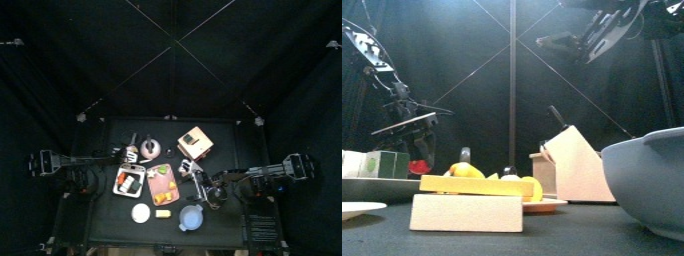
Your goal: Place apple half in bowl
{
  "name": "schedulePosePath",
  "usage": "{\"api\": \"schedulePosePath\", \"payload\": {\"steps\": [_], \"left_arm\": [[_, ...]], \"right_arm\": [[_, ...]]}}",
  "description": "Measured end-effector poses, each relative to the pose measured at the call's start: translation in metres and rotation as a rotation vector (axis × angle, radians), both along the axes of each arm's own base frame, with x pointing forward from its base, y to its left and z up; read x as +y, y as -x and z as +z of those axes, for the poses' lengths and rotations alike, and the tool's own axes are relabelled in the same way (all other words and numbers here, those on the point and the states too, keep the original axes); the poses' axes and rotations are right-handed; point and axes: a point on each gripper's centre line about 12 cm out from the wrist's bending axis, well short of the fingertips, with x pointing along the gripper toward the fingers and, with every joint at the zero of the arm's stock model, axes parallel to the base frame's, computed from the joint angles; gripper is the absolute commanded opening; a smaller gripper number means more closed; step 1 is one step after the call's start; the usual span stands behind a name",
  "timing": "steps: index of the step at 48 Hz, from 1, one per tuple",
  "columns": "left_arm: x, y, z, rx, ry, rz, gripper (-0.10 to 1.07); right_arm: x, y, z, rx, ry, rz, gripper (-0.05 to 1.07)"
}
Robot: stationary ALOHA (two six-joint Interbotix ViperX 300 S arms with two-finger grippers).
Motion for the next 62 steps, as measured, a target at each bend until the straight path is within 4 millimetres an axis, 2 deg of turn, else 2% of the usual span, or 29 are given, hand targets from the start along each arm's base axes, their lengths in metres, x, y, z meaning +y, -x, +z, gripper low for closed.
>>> {"api": "schedulePosePath", "payload": {"steps": [6, 12, 28, 36, 42, 53, 62], "left_arm": [[-0.012, -0.005, 0.008, -0.034, -0.012, -0.063, 0.8], [-0.036, -0.018, 0.023, -0.106, -0.051, -0.219, 0.8], [-0.113, -0.05, 0.053, -0.226, -0.184, -0.7, 0.8], [-0.159, -0.076, 0.065, -0.284, -0.242, -0.976, 0.8], [-0.183, -0.097, 0.064, -0.288, -0.284, -1.122, 0.8], [-0.208, -0.138, 0.052, -0.263, -0.33, -1.281, 0.8], [-0.23, -0.174, 0.051, -0.273, -0.392, -1.382, 0.8]], "right_arm": [[0.0, 0.001, -0.001, 0.003, 0.001, 0.001, 1.04], [0.0, 0.009, 0.003, -0.014, 0.008, 0.004, 1.04], [0.001, 0.033, -0.006, -0.007, 0.006, 0.008, 1.04], [0.006, 0.043, -0.009, -0.007, 0.006, 0.027, 1.04], [0.006, 0.048, -0.008, -0.016, 0.005, 0.03, 1.04], [0.006, 0.056, -0.014, -0.007, 0.004, 0.031, 1.04], [0.005, 0.059, -0.017, 0.001, 0.0, 0.026, 1.04]]}}
